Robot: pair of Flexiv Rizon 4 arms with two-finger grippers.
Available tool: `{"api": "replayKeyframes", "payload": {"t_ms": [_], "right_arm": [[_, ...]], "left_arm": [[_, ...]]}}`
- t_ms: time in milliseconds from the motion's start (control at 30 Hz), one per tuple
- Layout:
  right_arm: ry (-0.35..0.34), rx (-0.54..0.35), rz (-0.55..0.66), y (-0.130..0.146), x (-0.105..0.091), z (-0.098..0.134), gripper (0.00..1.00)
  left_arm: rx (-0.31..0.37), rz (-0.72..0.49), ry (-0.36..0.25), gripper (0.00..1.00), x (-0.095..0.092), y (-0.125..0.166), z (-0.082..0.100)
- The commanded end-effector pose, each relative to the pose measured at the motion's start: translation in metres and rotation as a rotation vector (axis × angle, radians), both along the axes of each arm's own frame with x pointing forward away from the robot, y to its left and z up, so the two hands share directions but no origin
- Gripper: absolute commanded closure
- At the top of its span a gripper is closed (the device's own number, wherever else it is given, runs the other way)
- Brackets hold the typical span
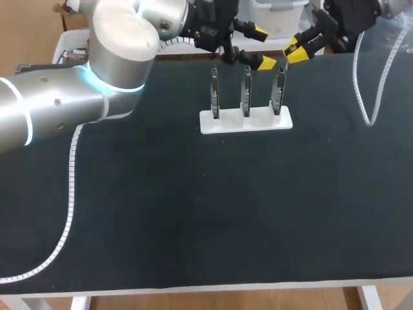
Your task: Pick up the optical module with the left hand, and insert it into the network port with the right hand.
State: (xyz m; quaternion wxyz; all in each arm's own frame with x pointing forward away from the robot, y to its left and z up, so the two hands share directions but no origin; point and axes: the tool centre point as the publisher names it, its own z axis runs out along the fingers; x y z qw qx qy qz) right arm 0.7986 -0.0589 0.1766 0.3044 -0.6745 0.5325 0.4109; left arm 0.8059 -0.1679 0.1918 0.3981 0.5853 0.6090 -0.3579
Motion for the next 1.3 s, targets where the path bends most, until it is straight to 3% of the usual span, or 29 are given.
{"api": "replayKeyframes", "payload": {"t_ms": [33,1000,1300], "right_arm": [[0.005,0.003,0.001,-0.001,0.001,-0.002,1.0],[0.027,-0.014,0.003,0.001,0.009,-0.011,1.0],[0.0,-0.01,0.014,0.002,0.013,-0.002,1.0]], "left_arm": [[0.001,0.001,-0.001,0.0,0.0,0.0,0.0],[0.001,0.001,-0.001,0.0,0.0,0.0,0.0],[0.001,0.001,-0.001,0.0,0.0,0.0,0.0]]}}
